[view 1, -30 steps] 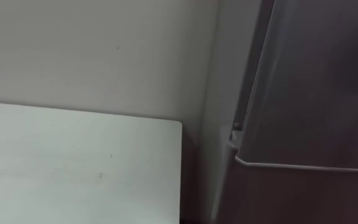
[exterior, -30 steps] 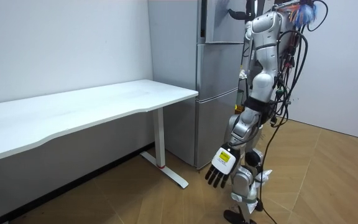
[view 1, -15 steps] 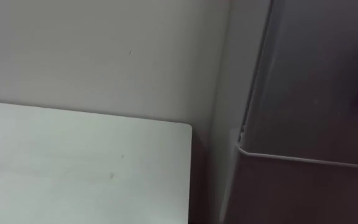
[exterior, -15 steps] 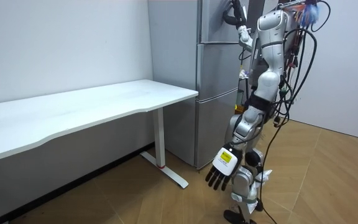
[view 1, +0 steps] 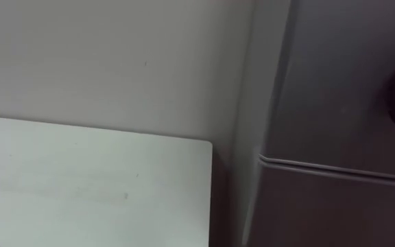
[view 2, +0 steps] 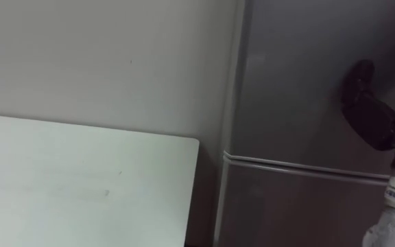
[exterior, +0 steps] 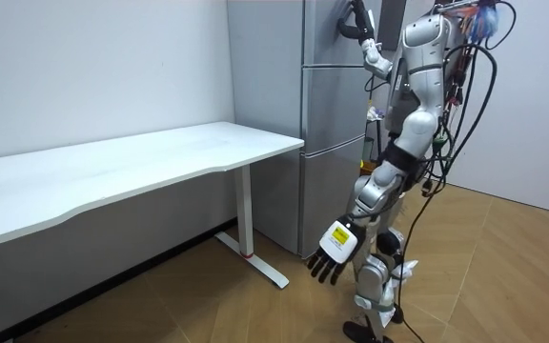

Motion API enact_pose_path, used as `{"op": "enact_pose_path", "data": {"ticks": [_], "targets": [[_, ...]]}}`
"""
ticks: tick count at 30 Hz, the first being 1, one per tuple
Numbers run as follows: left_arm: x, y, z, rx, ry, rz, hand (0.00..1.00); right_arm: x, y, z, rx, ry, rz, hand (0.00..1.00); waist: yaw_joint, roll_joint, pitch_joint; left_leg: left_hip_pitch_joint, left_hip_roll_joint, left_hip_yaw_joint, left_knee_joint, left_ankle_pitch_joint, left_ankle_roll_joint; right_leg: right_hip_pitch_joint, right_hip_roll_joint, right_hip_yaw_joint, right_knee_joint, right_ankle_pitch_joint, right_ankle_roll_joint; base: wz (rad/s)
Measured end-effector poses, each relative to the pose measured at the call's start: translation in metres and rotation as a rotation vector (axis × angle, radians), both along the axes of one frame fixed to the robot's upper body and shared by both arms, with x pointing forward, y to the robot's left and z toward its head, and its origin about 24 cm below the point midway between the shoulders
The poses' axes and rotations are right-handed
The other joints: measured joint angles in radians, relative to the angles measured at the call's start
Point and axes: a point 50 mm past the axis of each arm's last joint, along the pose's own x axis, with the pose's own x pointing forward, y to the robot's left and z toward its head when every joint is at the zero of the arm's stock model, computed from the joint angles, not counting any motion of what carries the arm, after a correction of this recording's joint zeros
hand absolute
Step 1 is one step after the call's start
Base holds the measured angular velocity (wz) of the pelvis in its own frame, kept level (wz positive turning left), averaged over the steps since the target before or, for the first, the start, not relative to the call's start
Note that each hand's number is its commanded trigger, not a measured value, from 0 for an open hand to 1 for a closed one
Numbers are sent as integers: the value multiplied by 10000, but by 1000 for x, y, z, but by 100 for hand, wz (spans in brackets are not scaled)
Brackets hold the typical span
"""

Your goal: Put the bottle in the upper fridge

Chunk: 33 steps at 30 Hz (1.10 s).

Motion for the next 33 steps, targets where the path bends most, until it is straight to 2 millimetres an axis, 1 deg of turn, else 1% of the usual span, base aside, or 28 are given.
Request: {"op": "enact_pose_path", "data": {"ticks": [4, 9, 11, 14, 19, 23, 30, 33], "targets": [[0, -2, -1, -44, 195, -81, 0, 6, -5, -3, -15, 248, -190, 0, 15, -5, 2, -110, -5, -76, 165, 25, 28, 14, -33, -114, 1, 72, 8, 7], [0, -3, -2, -100, 290, -162, 0, 17, -11, -9, -11, 768, -429, 0, 70, -25, 10, -149, -28, -121, 327, 49, 74, 69, -81, -157, 17, 126, 135, 3], [-1, -4, -2, -204, 354, -155, 0, 20, -14, -11, 44, 981, -542, 0, 107, -31, 8, -171, -77, -179, 337, 89, 83, 68, -138, -209, 25, 171, 191, 7], [-4, -3, -2, -223, 552, -78, 0, 22, -21, -14, 4, 1295, -769, 0, 219, -36, 5, -175, -137, -213, 338, 148, 143, 71, -186, -219, 20, 240, 247, 3], [-5, -2, -2, -171, 692, 3, 0, 24, -32, -19, -263, 1841, -1123, 0, 243, -100, -8, -271, -220, -337, 434, 204, 222, 87, -304, -399, 12, 315, 287, 8], [-8, -1, -2, -135, 779, 21, 0, 25, -39, -24, -165, 2191, -1395, 0, 280, -182, -49, -329, -259, -409, 527, 224, 258, 93, -334, -424, 12, 345, 288, 6], [-20, 0, -1, -81, 1061, 107, 0, 25, -42, -25, 75, 2318, -1499, 0, 302, -173, -60, -439, -286, -457, 664, 224, 300, 58, -353, -401, 9, 409, 334, 2], [-22, 0, -1, -98, 1129, 161, 0, 25, -41, -22, 392, 2120, -1290, 0, 301, -172, -63, -443, -295, -461, 658, 226, 303, 53, -359, -392, 12, 413, 335, 0]]}}
